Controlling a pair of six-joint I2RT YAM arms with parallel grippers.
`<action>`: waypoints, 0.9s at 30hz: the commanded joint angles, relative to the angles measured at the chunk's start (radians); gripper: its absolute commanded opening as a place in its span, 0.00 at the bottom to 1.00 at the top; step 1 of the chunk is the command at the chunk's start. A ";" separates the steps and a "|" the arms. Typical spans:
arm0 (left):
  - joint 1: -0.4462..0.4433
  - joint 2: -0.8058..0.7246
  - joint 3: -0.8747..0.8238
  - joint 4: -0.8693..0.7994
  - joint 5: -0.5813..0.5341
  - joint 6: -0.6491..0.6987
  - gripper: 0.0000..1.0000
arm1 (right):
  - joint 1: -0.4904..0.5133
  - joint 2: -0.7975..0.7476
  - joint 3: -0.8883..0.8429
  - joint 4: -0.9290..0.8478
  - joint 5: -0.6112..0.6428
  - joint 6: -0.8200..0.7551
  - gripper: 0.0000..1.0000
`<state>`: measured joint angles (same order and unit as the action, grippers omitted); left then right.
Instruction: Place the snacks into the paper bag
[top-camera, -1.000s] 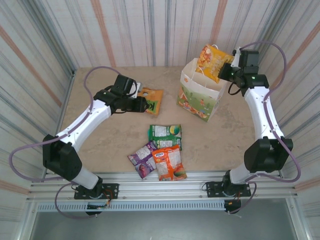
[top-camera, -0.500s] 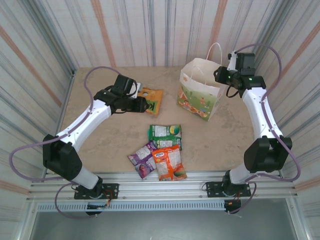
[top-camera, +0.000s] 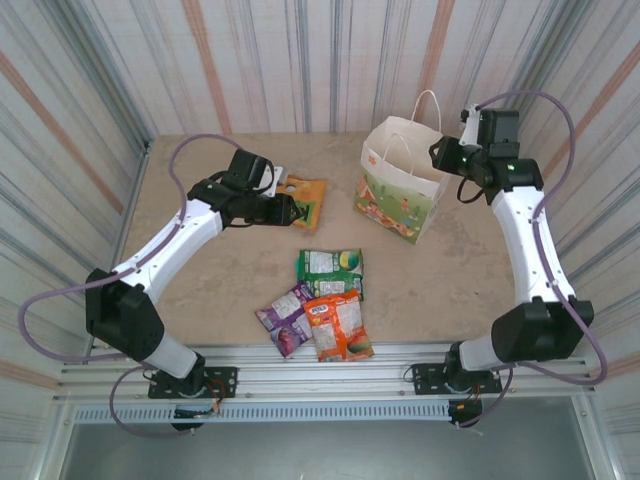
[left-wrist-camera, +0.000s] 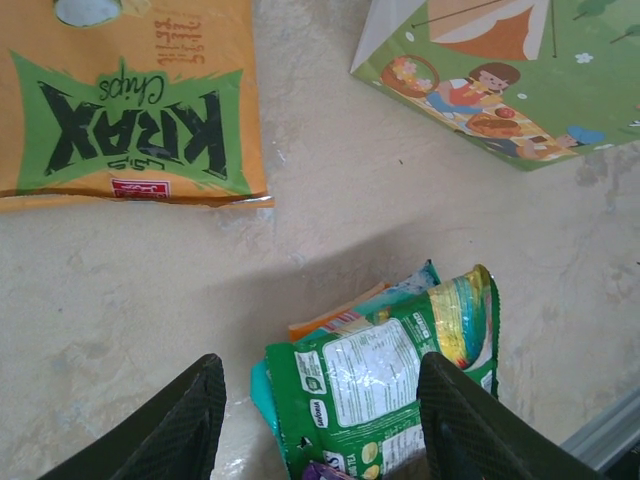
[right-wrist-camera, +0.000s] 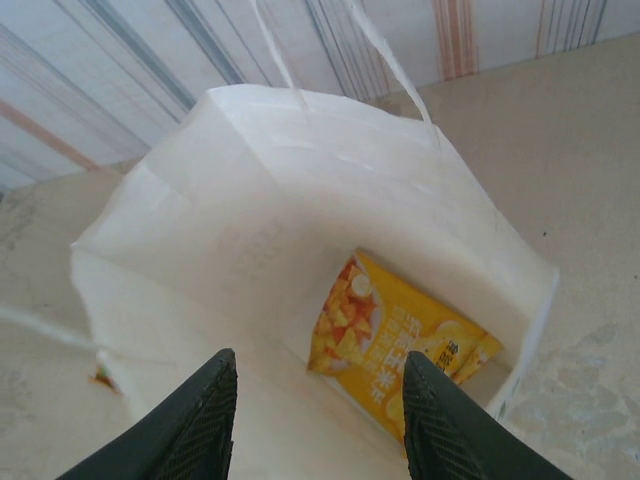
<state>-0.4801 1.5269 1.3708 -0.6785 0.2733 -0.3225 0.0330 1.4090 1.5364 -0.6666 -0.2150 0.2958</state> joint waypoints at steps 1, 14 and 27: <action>-0.008 -0.001 0.008 0.006 0.056 -0.024 0.55 | 0.001 -0.074 -0.019 -0.134 -0.035 0.053 0.46; -0.032 0.054 0.006 -0.036 0.135 0.034 0.54 | 0.164 -0.225 -0.275 -0.254 -0.161 0.172 0.50; -0.034 0.027 -0.097 0.032 0.090 -0.028 0.54 | 0.277 -0.266 -0.530 -0.273 -0.155 0.229 0.54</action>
<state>-0.5110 1.5631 1.2888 -0.6743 0.3252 -0.3233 0.2829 1.1755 1.0306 -0.9482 -0.3466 0.4732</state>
